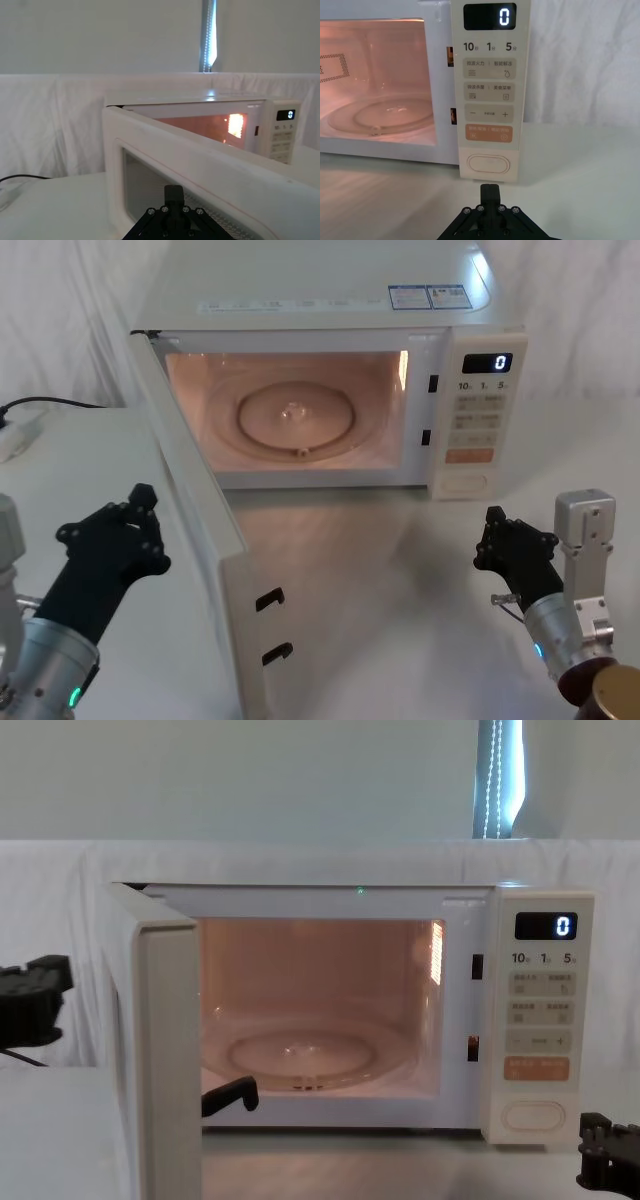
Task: Press the button to open the microwave door with one hand; close the microwave door with the other hand.
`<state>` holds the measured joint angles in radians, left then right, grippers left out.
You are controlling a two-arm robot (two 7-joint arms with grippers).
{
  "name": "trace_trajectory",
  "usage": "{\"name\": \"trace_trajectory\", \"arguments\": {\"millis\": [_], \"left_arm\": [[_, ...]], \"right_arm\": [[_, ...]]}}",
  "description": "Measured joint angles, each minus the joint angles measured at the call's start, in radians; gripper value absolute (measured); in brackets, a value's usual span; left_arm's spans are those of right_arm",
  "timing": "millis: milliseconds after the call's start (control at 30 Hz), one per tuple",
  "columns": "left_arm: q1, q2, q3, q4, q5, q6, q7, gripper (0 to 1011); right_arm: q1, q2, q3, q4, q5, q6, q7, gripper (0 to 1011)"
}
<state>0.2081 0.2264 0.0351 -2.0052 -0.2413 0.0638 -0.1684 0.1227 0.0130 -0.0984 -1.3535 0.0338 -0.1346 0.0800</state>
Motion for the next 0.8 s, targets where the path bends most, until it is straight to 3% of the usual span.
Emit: {"name": "trace_trajectory", "arguments": {"millis": [800], "left_arm": [[-0.153, 0.007, 0.097, 0.120, 0.014, 0.008, -0.021, 0]], "right_arm": [[0.000, 0.000, 0.000, 0.000, 0.000, 0.000, 0.000, 0]]}}
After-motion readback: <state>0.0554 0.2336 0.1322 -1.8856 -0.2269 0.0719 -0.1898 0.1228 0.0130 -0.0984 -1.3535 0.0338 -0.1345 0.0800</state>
